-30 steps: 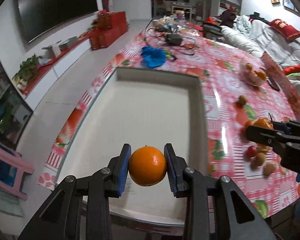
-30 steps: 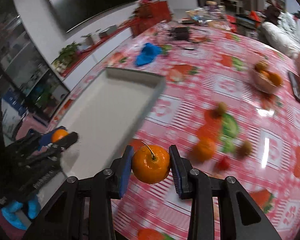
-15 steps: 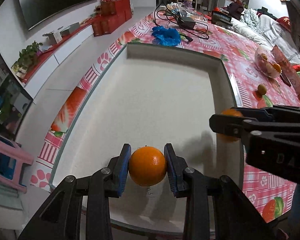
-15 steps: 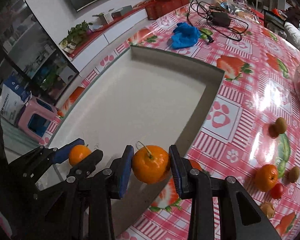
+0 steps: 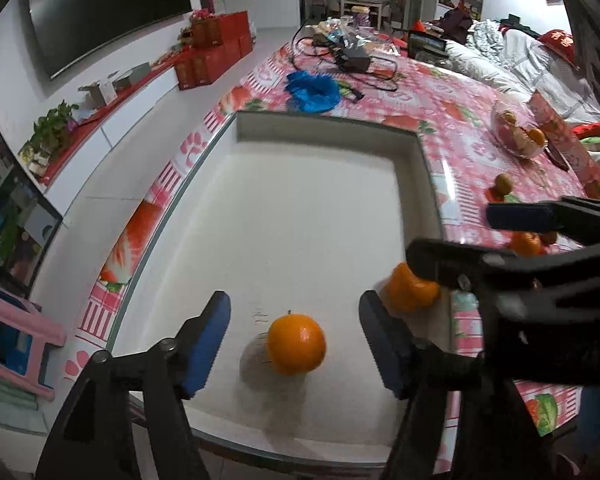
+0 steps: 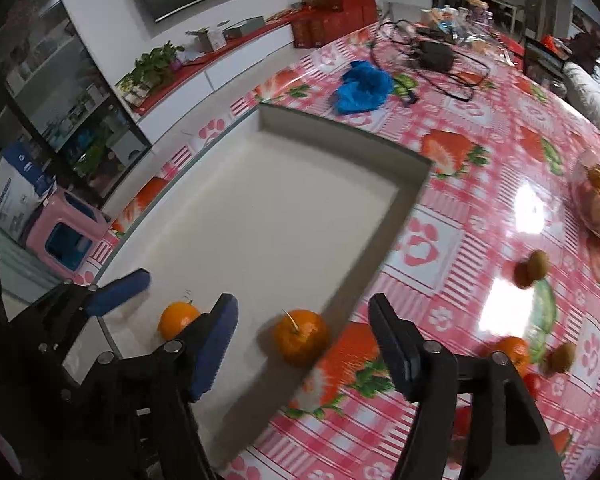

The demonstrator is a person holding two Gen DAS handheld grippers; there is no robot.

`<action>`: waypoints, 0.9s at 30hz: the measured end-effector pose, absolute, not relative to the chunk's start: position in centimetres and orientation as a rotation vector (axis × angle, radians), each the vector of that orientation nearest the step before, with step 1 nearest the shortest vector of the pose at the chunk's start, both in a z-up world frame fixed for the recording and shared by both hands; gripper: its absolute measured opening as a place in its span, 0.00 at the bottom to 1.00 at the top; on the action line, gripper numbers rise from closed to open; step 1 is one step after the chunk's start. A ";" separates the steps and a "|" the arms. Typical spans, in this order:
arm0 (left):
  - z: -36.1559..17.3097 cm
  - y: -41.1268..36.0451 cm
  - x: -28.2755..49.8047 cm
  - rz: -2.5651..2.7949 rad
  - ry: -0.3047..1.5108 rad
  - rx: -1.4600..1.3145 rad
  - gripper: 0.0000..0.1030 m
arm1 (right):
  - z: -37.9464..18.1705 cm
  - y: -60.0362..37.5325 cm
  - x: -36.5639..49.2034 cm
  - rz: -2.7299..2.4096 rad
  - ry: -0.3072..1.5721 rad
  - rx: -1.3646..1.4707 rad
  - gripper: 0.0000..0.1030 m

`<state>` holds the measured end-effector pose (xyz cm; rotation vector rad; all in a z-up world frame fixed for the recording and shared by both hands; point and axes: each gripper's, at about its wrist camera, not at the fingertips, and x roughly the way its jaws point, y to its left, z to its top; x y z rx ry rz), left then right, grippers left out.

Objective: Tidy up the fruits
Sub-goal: 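Lower both fruits into the white tray and open both tools, then grasp a tangerine with the left tool while the right tool grasps a kiwi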

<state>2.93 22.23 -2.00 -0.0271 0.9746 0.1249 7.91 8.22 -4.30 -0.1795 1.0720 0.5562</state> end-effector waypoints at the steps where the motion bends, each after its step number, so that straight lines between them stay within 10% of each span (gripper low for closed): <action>1: -1.6 21.6 2.9 0.111 0.967 -0.019 0.72 | -4.0 7.3 7.9 0.536 1.060 -0.175 0.95; 27: -3.8 6.2 6.6 -0.158 1.016 0.078 0.74 | -5.0 -15.5 7.7 0.136 1.055 0.044 0.97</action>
